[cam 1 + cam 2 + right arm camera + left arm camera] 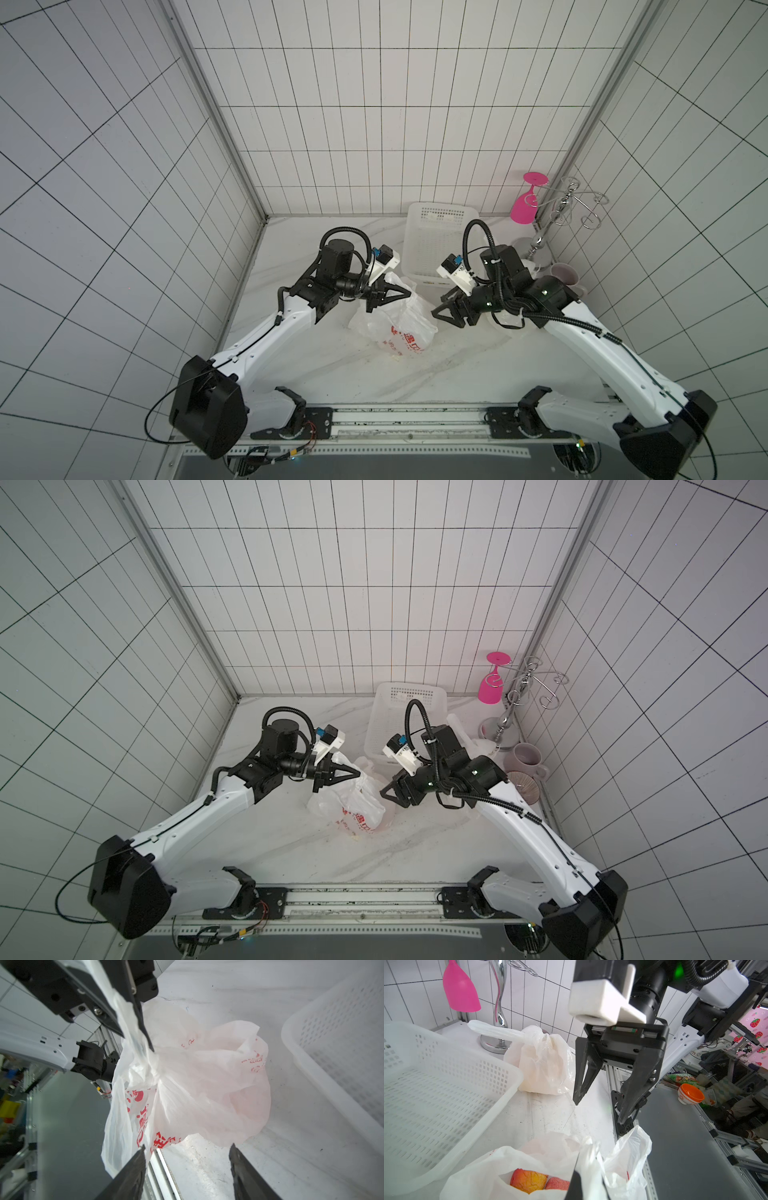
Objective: Place the peach into a plastic bag & tie a knot
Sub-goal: Cross the plastic bag at the center of the board.
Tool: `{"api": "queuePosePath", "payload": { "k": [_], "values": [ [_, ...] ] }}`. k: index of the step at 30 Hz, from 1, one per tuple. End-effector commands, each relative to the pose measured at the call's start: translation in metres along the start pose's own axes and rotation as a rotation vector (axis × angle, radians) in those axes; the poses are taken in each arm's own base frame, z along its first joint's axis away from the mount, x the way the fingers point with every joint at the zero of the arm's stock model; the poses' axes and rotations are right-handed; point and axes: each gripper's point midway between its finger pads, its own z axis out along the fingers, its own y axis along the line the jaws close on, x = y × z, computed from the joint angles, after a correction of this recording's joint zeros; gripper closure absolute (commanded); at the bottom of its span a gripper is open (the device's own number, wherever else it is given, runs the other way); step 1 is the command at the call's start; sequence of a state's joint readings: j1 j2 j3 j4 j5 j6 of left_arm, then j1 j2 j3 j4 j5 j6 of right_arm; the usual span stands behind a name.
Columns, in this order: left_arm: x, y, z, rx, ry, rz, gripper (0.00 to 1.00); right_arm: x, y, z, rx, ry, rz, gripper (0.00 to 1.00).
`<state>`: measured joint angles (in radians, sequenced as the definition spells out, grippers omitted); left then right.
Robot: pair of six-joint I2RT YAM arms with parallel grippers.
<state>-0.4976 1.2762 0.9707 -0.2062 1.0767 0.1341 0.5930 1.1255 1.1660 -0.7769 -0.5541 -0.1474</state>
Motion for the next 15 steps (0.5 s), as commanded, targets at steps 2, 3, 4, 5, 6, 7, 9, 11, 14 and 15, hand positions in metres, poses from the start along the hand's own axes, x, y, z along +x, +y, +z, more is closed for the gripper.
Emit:
{"api": "queuePosePath", "payload": {
  "k": [2,3,4,5,6,7,9,11,14,15],
  "values": [
    [0.002,-0.015,0.000,0.047,0.005,0.092,1.00,-0.043,0.006,-0.017,0.052,-0.092,-0.276,0.34],
    [0.004,-0.016,0.001,0.050,0.011,0.093,1.00,-0.049,0.007,-0.014,0.043,-0.099,-0.286,0.34],
    [0.004,-0.016,0.000,0.048,0.013,0.095,1.00,-0.051,0.009,-0.012,0.030,-0.098,-0.294,0.34],
    [0.004,-0.017,0.001,0.052,0.013,0.100,1.00,-0.054,0.011,-0.009,0.013,-0.096,-0.306,0.34],
    [0.003,-0.018,0.001,0.054,0.012,0.102,1.00,-0.057,0.014,-0.005,-0.004,-0.092,-0.318,0.34],
    [0.003,-0.019,0.001,0.054,0.013,0.103,1.00,-0.058,0.017,-0.002,-0.020,-0.089,-0.326,0.34],
    [0.002,-0.019,0.001,0.057,0.015,0.109,1.00,-0.061,0.027,0.005,-0.067,-0.086,-0.343,0.34],
    [0.002,-0.020,0.001,0.061,0.016,0.111,1.00,-0.068,0.030,0.011,-0.079,-0.100,-0.360,0.34],
    [0.001,-0.022,0.002,0.069,0.016,0.111,1.00,-0.068,0.032,0.020,-0.099,-0.086,-0.366,0.35],
    [0.001,-0.022,0.002,0.068,0.016,0.113,1.00,-0.067,0.033,0.024,-0.107,-0.080,-0.365,0.35]
  ]
}}
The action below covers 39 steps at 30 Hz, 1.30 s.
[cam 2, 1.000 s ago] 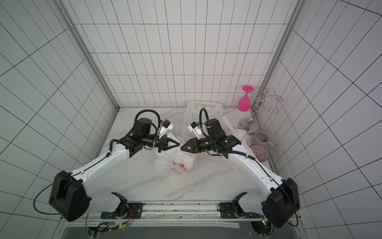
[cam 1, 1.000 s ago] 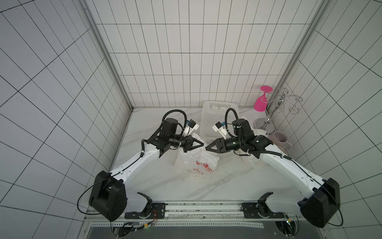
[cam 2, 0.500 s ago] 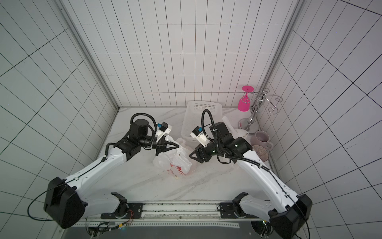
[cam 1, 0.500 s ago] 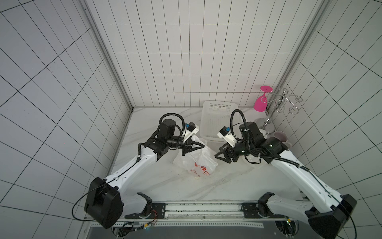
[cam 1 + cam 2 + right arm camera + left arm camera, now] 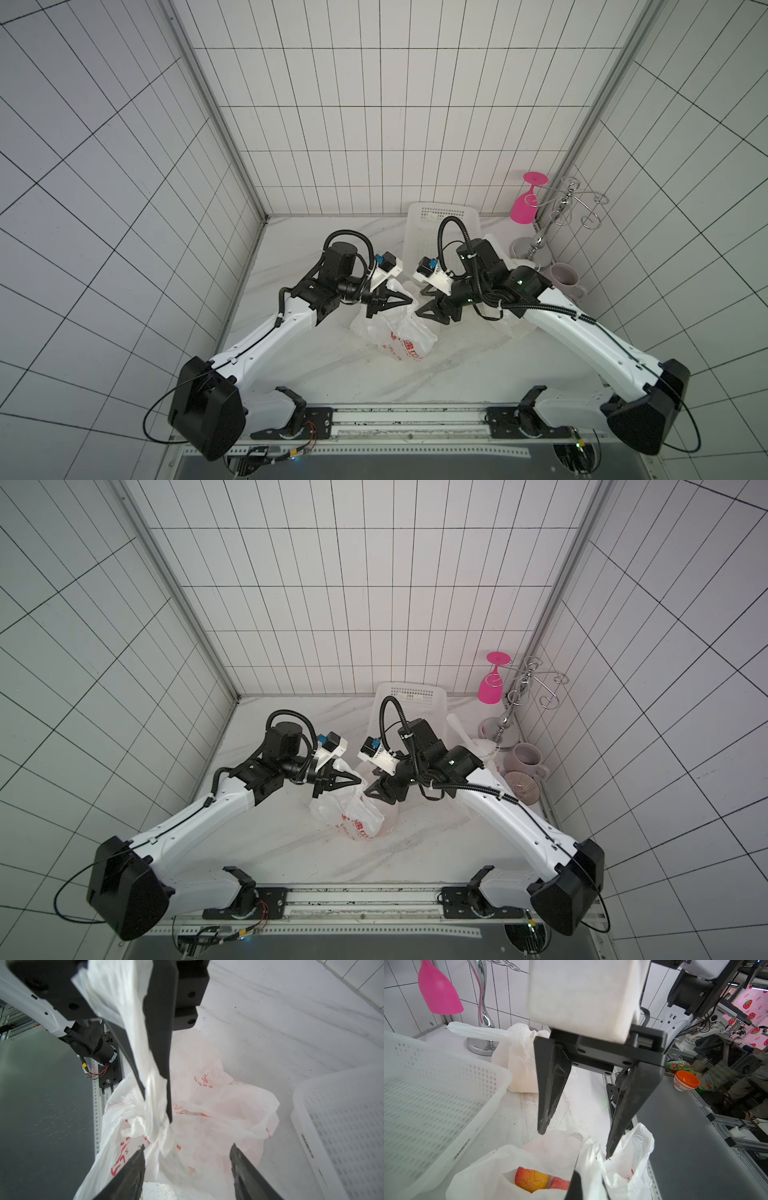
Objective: Place the peach into a plastic bag & tie a knot
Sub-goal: Cross the plastic bag at the center of the board.
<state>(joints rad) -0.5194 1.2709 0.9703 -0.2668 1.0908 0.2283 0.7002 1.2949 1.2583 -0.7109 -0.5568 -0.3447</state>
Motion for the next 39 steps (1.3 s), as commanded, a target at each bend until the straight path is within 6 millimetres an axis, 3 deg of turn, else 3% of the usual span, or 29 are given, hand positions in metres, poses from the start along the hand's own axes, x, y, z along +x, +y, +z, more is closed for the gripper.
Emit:
{"api": "queuePosePath", "payload": {
  "k": [1,8,14,21,25,28,39],
  "values": [
    [-0.009,-0.011,-0.001,0.032,-0.013,0.065,1.00,-0.047,0.008,-0.016,-0.020,-0.106,-0.110,0.36],
    [-0.010,-0.013,-0.001,0.034,-0.013,0.067,1.00,-0.051,0.014,0.001,-0.074,-0.106,-0.087,0.39],
    [-0.013,-0.015,-0.003,0.027,-0.017,0.073,1.00,-0.049,0.005,0.010,-0.059,-0.081,-0.035,0.51],
    [-0.015,-0.012,-0.006,-0.026,-0.010,0.097,1.00,-0.048,0.005,-0.007,-0.056,-0.085,0.028,0.46],
    [-0.017,-0.010,-0.007,-0.037,-0.012,0.097,1.00,-0.052,0.011,-0.006,-0.092,-0.088,0.100,0.47],
    [-0.018,-0.012,-0.007,-0.035,-0.019,0.096,1.00,-0.050,0.004,0.001,-0.071,-0.071,0.141,0.52],
    [-0.022,-0.009,-0.008,-0.049,-0.030,0.061,1.00,-0.037,-0.016,0.015,0.037,-0.030,0.103,0.87]
  ]
}}
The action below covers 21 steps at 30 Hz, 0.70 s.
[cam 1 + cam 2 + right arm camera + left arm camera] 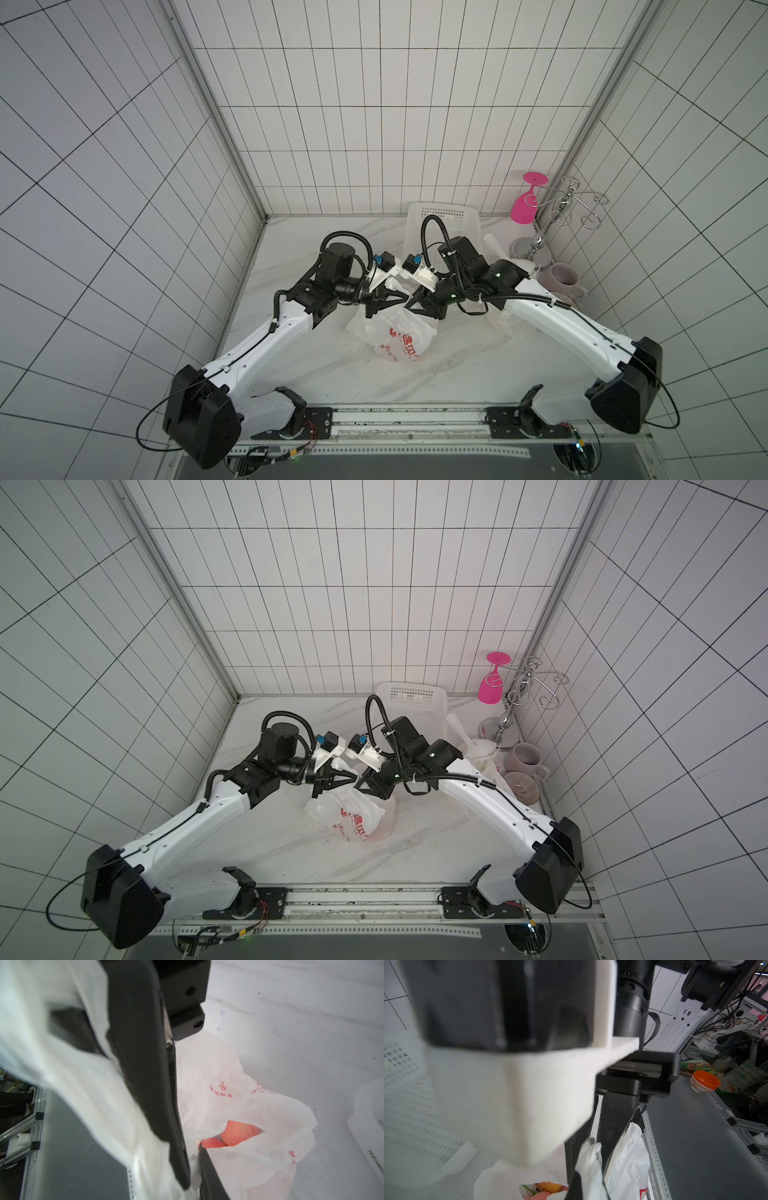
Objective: Place the peach into a plastic bag & tie a knot
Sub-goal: Cross the plastic bag at the center of the board.
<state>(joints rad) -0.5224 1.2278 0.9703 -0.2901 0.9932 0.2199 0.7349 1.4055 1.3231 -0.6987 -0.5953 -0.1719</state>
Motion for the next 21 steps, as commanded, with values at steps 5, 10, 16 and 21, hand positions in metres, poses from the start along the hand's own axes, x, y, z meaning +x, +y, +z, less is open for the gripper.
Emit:
{"api": "queuePosePath", "payload": {
  "k": [5,10,16,21],
  "values": [
    [-0.016,-0.004,-0.008,0.003,-0.046,-0.038,1.00,-0.031,-0.026,-0.013,0.194,-0.110,-0.140,1.00],
    [0.007,0.005,-0.017,-0.064,-0.031,-0.118,0.75,-0.039,-0.020,-0.020,0.174,-0.193,-0.165,1.00],
    [0.039,0.029,-0.033,-0.239,-0.024,-0.187,0.68,-0.037,-0.021,-0.019,0.136,-0.213,-0.144,1.00],
    [0.027,0.022,-0.029,-0.167,-0.072,-0.183,0.78,-0.024,-0.021,-0.003,0.101,-0.195,-0.136,1.00]
  ]
}}
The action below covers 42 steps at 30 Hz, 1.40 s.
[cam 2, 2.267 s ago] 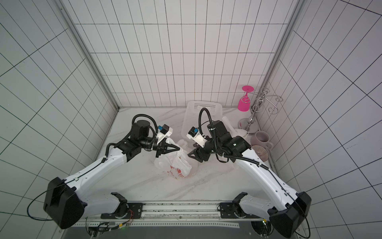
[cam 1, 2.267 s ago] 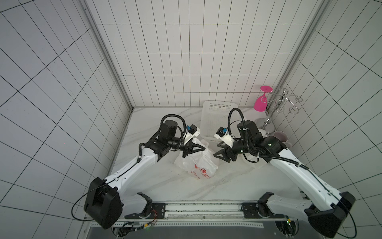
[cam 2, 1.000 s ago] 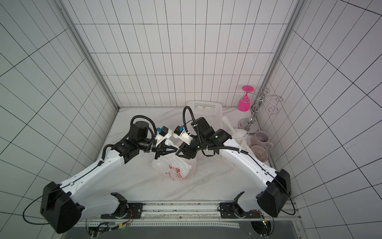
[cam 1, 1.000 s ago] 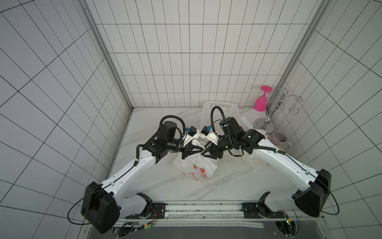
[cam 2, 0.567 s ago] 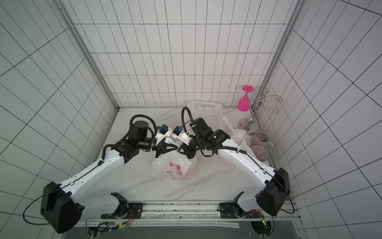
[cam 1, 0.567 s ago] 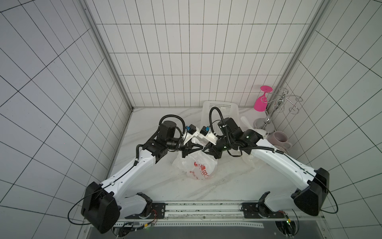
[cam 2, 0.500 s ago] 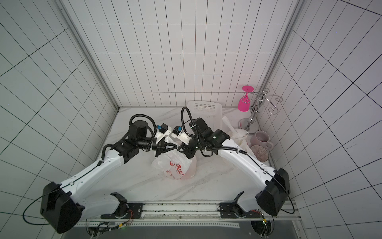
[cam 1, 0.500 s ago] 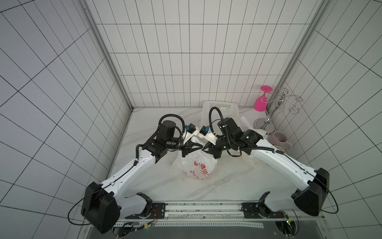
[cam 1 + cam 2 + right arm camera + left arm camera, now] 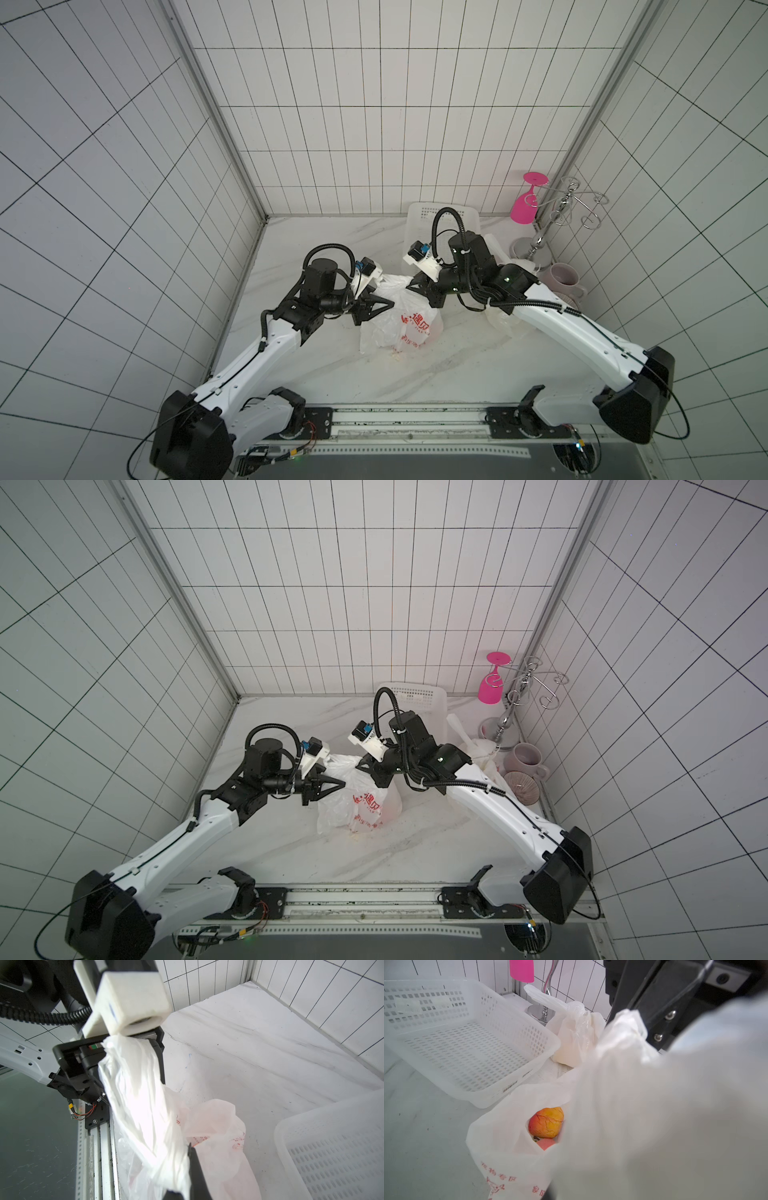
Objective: Place the peach into a plastic bag & tie a knot
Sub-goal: Cross the plastic bag at the center of the board.
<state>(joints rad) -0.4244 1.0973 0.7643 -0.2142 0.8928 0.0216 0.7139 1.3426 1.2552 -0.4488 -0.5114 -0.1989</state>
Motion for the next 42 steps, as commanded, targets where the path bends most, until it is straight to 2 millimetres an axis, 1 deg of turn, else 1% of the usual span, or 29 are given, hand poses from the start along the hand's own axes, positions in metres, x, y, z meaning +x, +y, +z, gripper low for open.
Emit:
{"api": "queuePosePath", "payload": {
  "k": [1,3,5,7,10,13,17,19,20,21,22,25,28,30,32,34,36,38,40,42],
  "values": [
    [-0.018,-0.007,0.000,0.044,-0.052,0.030,0.82,0.020,0.002,0.012,-0.032,0.005,0.005,1.00],
    [-0.021,-0.013,0.001,0.085,-0.052,0.021,0.93,0.028,0.000,0.017,-0.020,0.007,-0.003,1.00],
    [-0.022,-0.018,0.004,0.112,-0.056,0.024,0.97,0.032,-0.005,0.021,0.004,-0.002,-0.010,1.00],
    [-0.023,-0.028,0.009,0.148,-0.057,0.042,1.00,0.030,-0.013,0.024,0.041,-0.030,-0.014,0.98],
    [-0.019,-0.038,0.018,0.190,-0.038,0.046,1.00,0.017,-0.020,0.028,0.069,-0.116,-0.016,0.92],
    [-0.016,-0.042,0.025,0.210,-0.032,0.041,1.00,0.003,-0.024,0.033,0.073,-0.208,-0.014,0.87],
    [-0.023,-0.047,0.032,0.230,-0.045,0.056,1.00,-0.007,-0.022,0.039,0.038,-0.263,-0.036,0.88],
    [-0.029,-0.044,0.035,0.219,-0.049,0.060,0.99,-0.008,-0.023,0.041,0.034,-0.286,-0.037,0.92],
    [-0.031,-0.043,0.036,0.214,-0.050,0.060,0.96,-0.008,-0.023,0.041,0.037,-0.304,-0.035,0.93],
    [-0.033,-0.043,0.035,0.209,-0.052,0.055,0.89,-0.009,-0.025,0.039,0.046,-0.328,-0.033,0.96],
    [-0.032,-0.043,0.035,0.207,-0.053,0.046,0.82,-0.010,-0.027,0.037,0.055,-0.350,-0.027,0.99],
    [-0.025,-0.046,0.028,0.185,-0.060,0.023,0.68,-0.016,-0.033,0.029,0.068,-0.416,-0.012,1.00],
    [-0.017,-0.044,0.016,0.133,-0.077,-0.003,0.60,-0.022,-0.034,0.020,0.059,-0.476,-0.009,1.00],
    [-0.020,-0.038,0.004,0.078,-0.106,-0.032,0.55,-0.022,-0.035,0.015,0.060,-0.500,-0.016,1.00],
    [-0.029,-0.033,-0.010,0.031,-0.152,-0.053,0.54,-0.018,-0.037,0.013,0.071,-0.516,-0.019,1.00],
    [-0.041,-0.032,-0.024,0.007,-0.214,-0.054,0.54,-0.014,-0.040,0.012,0.076,-0.535,-0.028,1.00],
    [-0.053,-0.029,-0.034,-0.008,-0.273,-0.053,0.54,-0.012,-0.041,0.011,0.080,-0.545,-0.034,1.00],
    [-0.063,-0.025,-0.038,-0.018,-0.314,-0.055,0.55,-0.012,-0.042,0.010,0.084,-0.554,-0.046,1.00],
    [-0.069,-0.008,-0.040,-0.062,-0.341,-0.079,0.59,-0.015,-0.042,0.010,0.083,-0.565,-0.060,1.00],
    [-0.068,0.015,-0.036,-0.114,-0.350,-0.138,0.65,-0.018,-0.043,0.009,0.085,-0.573,-0.072,1.00]
  ]
}}
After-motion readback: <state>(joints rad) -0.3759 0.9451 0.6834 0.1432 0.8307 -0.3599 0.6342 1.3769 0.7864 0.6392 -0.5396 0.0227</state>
